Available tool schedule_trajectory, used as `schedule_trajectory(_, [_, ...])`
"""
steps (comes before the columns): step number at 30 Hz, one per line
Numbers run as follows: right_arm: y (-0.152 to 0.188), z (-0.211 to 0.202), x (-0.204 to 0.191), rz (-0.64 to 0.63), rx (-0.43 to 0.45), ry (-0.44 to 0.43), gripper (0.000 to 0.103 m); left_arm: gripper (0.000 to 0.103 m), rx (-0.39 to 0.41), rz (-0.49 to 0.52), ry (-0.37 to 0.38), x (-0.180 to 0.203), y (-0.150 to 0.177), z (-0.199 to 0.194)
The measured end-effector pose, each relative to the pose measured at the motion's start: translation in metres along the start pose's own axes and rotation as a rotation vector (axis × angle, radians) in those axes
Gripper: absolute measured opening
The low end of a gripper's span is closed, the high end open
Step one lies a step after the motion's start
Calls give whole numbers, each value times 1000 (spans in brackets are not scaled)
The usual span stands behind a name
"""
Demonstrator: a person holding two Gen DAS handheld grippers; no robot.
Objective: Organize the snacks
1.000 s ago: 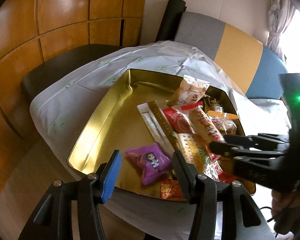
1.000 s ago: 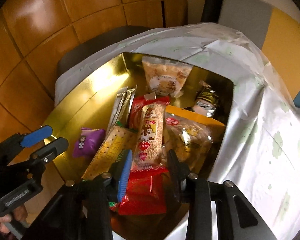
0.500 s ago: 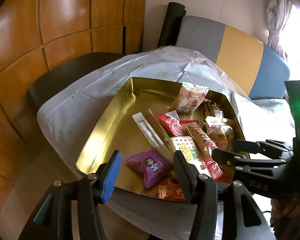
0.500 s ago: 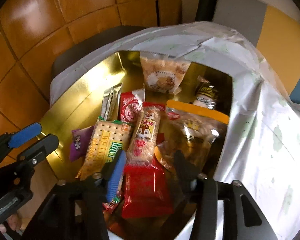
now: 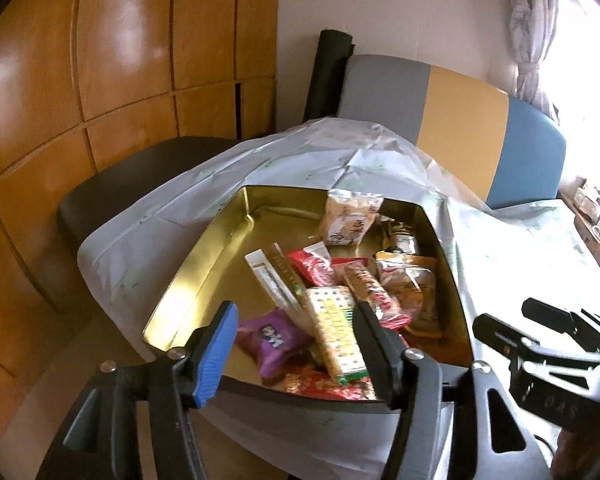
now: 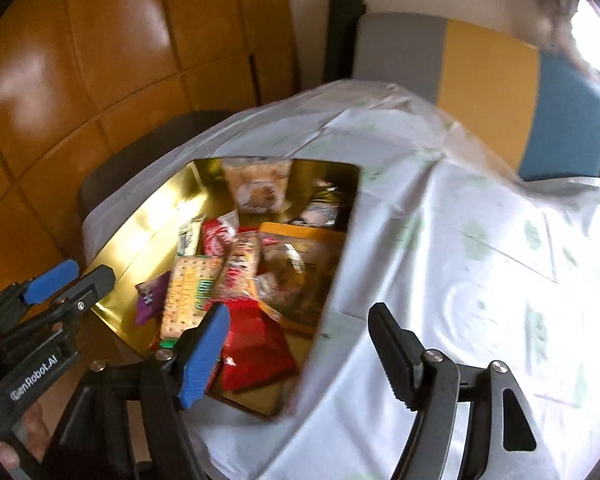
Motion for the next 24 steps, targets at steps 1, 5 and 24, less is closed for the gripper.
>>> schedule_trajectory(1, [3,-3,3,6,6,7,75,62,3,5,-2,4,0,-2])
schedule_trajectory(5, [15,-12,13,17,28,41,76,64,0,15,-7,12,2,-6])
schedule_trajectory(24, [24,-25,25,53,67,48,80,68,31,23,-126,15,0,-18])
Point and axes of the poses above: each gripper's, at about its wrist camera, not at the fingertips, and z roughly the way its jaws point, x to its right, y to its underside, the point moved 9 cm from there along z, roughly the way its jaws point, and after that the axes turned 10 degrees about -x, right-handed, at the moved point
